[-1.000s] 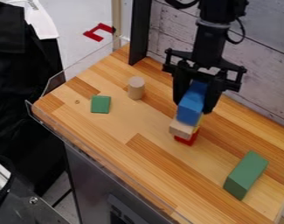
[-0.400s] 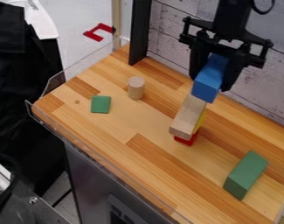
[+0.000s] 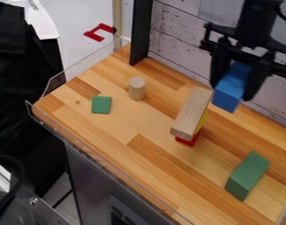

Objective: Remove the blue block off of the rectangular and put on the green block

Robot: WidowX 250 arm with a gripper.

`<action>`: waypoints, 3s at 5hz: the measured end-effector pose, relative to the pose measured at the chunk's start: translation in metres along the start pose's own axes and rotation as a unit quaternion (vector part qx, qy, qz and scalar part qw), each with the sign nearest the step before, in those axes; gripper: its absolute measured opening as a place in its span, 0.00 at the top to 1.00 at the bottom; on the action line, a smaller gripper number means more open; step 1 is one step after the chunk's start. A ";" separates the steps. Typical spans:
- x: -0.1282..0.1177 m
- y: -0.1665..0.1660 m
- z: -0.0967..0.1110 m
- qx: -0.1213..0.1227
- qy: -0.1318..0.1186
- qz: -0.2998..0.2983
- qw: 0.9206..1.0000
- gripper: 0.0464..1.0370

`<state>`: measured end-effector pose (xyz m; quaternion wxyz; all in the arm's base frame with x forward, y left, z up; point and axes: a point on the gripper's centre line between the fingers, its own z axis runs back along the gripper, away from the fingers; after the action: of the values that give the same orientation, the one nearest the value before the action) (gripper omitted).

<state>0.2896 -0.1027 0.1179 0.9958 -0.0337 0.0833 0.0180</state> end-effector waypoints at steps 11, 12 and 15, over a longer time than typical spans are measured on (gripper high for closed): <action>-0.009 -0.040 -0.084 -0.015 0.072 -0.094 0.993 0.46; -0.007 -0.041 -0.090 -0.014 0.079 -0.096 0.992 0.46; -0.007 -0.038 -0.091 -0.027 0.074 -0.072 0.994 0.04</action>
<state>0.2688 -0.1476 0.0318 0.9842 -0.0682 0.1540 -0.0538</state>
